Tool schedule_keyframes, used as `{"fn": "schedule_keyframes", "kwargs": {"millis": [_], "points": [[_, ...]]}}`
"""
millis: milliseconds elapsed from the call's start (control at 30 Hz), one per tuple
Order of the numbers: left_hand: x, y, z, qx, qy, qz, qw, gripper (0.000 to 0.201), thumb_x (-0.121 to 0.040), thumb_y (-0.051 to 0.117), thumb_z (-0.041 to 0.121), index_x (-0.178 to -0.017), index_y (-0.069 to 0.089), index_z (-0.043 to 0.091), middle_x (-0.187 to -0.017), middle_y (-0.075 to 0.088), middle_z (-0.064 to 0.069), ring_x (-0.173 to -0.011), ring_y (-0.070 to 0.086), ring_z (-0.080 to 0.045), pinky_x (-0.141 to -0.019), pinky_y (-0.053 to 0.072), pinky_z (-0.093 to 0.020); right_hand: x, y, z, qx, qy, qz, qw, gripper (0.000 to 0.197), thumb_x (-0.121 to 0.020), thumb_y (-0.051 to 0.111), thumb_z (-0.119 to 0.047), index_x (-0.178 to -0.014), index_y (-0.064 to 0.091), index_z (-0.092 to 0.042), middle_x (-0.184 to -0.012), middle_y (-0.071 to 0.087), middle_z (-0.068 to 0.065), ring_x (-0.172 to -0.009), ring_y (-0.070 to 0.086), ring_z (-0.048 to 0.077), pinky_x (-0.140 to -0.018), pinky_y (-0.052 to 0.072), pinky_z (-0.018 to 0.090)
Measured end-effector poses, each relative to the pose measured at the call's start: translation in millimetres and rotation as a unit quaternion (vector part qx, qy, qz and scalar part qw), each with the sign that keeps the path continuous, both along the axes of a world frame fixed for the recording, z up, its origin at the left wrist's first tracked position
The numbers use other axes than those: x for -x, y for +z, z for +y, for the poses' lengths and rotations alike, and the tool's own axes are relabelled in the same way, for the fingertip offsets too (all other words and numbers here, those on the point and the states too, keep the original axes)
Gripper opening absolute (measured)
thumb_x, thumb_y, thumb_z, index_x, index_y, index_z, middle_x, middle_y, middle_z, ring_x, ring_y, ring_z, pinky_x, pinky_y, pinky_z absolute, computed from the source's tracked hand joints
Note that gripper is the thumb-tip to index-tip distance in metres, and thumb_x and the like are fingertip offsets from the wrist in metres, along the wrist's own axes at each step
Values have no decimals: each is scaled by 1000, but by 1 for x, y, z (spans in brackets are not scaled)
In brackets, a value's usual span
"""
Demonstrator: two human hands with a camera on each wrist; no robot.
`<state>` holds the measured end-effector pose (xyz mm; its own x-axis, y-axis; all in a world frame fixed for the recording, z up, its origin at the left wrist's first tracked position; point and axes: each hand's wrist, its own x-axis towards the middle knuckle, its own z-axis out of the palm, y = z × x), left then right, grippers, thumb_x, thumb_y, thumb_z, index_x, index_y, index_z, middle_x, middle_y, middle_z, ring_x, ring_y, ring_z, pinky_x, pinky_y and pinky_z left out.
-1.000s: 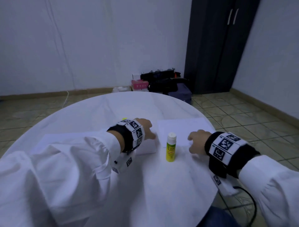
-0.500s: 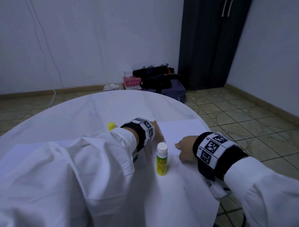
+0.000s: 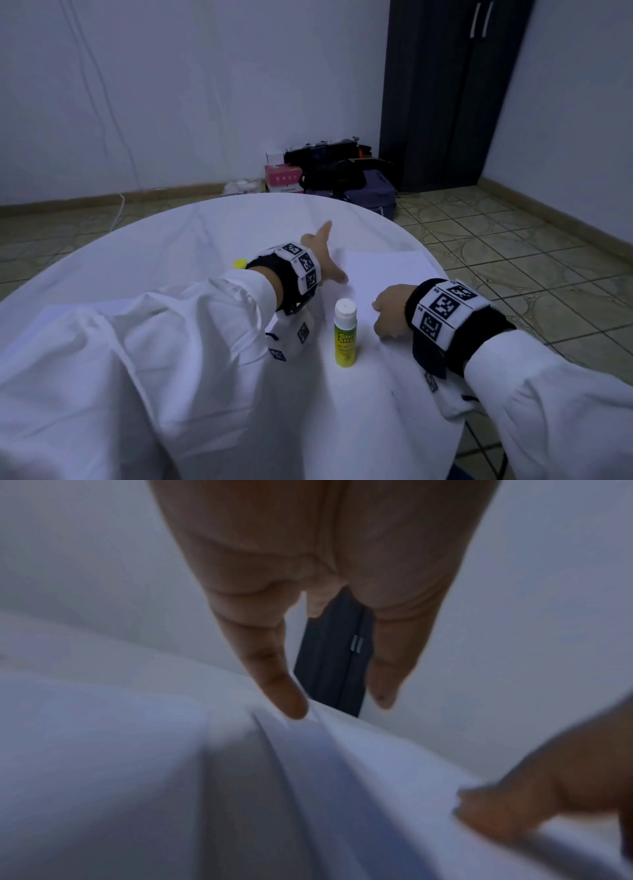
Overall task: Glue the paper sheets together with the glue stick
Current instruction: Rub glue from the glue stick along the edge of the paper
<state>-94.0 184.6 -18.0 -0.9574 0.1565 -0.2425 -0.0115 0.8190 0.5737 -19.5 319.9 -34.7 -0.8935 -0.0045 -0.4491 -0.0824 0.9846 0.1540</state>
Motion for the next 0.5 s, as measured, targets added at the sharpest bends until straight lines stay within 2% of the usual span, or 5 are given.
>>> {"fn": "schedule_keyframes", "kwargs": {"millis": [67, 167, 300, 400, 500], "points": [[-3, 3, -7, -103, 35, -30, 994, 102, -77, 78, 7, -152, 14, 30, -123, 51, -15, -86, 66, -29, -82, 57, -46, -3, -2, 3, 52, -19, 7, 998, 49, -86, 57, -23, -133, 52, -10, -134, 55, 6, -122, 53, 22, -102, 42, 31], [-22, 6, -9, -163, 46, -105, 980, 56, -84, 67, -5, -135, 50, 11, -86, 62, -11, -73, 63, -22, -82, 56, -35, -14, 4, 1, 112, -67, 27, 991, 63, -78, 64, -32, -135, 43, -14, -128, 55, 5, -114, 55, 26, -96, 46, 35], [-36, 2, -11, -132, 38, -87, 987, 25, -87, 64, 0, -112, 65, -2, -103, 68, -19, -86, 67, -29, -90, 54, -40, -26, 9, 0, 199, -83, -27, 976, 102, -64, 78, -42, -147, 20, -25, -144, 40, 1, -127, 44, 26, -101, 41, 42], [-41, 7, -22, -91, 56, -13, 994, 25, -89, 63, 13, -111, 67, 1, -105, 70, -15, -86, 67, -24, -87, 56, -37, -39, 13, -7, 316, -48, -29, 947, 81, -67, 79, -44, -137, 40, -29, -133, 46, -7, -126, 44, 20, -103, 36, 37], [-53, 16, -44, -90, 88, 53, 991, 19, -90, 65, 21, -104, 69, 8, -83, 66, -2, -78, 60, -19, -80, 54, -29, -55, 14, -18, 364, -48, 5, 930, 57, -79, 71, -42, -132, 52, -31, -133, 51, -8, -122, 48, 17, -102, 34, 29]]}}
